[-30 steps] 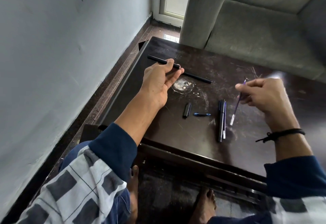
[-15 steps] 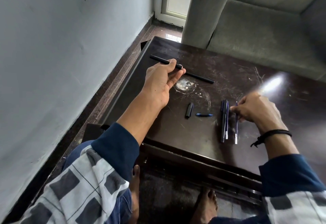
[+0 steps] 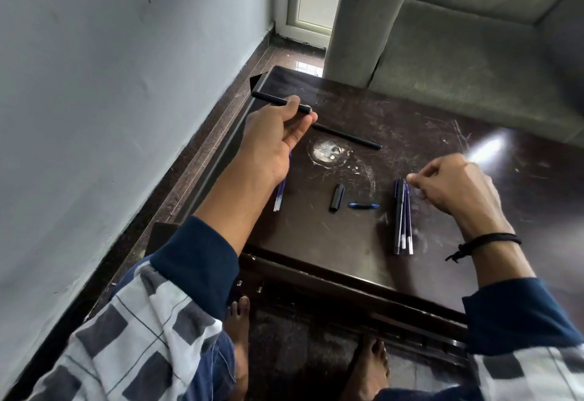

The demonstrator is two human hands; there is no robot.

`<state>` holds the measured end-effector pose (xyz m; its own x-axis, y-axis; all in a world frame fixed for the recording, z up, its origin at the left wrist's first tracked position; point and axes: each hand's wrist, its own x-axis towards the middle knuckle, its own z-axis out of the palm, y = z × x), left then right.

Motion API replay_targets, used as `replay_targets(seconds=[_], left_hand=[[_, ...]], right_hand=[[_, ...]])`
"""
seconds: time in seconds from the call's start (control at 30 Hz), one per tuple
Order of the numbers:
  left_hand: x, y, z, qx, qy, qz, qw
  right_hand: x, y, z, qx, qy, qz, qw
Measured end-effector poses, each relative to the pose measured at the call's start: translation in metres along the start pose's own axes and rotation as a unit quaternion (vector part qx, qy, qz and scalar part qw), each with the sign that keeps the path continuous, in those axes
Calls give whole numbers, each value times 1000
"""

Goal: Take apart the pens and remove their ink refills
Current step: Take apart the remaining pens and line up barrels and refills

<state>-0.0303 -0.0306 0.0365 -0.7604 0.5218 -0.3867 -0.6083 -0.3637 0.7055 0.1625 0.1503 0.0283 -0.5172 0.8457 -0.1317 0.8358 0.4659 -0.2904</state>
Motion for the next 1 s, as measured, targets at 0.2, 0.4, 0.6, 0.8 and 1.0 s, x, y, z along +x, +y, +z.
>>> replay_targets(seconds=[0.2, 0.4, 0.6, 0.8, 1.0], left_hand=[[8, 28, -14, -59, 18, 39, 997], [7, 24, -10, -42, 3, 29, 999], [8, 22, -11, -37, -3, 35, 999], [7, 21, -11, -37, -7, 32, 999], [7, 21, -11, -36, -6, 34, 999]], right_hand=[[-39, -52, 23, 38, 17, -195, 980], [-62, -90, 71, -18, -64, -391, 918], [-66, -86, 85, -81, -75, -432, 895], [-70, -87, 84, -74, -64, -430, 898], [-67, -85, 81, -68, -6, -413, 908]])
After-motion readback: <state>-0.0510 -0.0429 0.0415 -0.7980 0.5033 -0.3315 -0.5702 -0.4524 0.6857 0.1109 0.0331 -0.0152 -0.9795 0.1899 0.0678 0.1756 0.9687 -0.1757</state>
